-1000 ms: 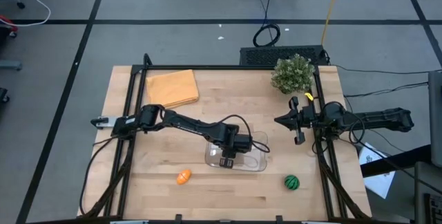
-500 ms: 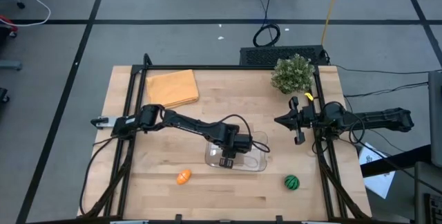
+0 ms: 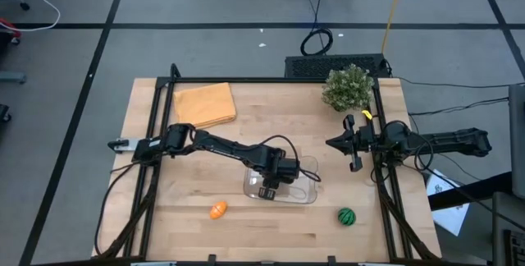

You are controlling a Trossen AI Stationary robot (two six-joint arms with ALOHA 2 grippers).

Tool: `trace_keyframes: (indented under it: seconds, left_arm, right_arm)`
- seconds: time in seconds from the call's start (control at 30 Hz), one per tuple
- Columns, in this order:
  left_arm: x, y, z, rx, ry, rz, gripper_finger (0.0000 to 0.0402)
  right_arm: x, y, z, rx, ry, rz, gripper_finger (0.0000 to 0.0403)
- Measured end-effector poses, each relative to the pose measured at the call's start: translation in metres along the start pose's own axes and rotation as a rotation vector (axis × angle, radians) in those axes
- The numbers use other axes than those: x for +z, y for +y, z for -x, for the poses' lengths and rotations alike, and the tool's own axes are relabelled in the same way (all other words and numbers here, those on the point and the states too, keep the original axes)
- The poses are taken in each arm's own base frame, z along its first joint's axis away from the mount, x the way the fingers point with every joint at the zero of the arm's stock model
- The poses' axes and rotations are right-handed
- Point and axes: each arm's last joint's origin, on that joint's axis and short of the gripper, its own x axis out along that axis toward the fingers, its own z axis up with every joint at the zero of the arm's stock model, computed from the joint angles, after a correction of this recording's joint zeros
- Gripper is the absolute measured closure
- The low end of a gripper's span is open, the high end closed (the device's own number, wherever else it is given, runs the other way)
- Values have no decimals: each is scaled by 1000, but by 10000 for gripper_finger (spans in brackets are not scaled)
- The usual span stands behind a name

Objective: Pick and placing Produce into tupperware
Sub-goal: Put the purple eggplant into the transparent bin

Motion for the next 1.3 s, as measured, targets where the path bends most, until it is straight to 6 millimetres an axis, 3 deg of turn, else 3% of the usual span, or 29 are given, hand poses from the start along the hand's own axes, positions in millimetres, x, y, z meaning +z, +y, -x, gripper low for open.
trace_keyframes:
  seconds: [0.97,1.3]
  left_arm:
    - [0,0,0,-2,-1,-26,269]
    - [-3,4,0,-19,21,13,236]
  right_arm:
    - [0,0,0,0,0,0,403]
    - [0,0,0,0,0,0,403]
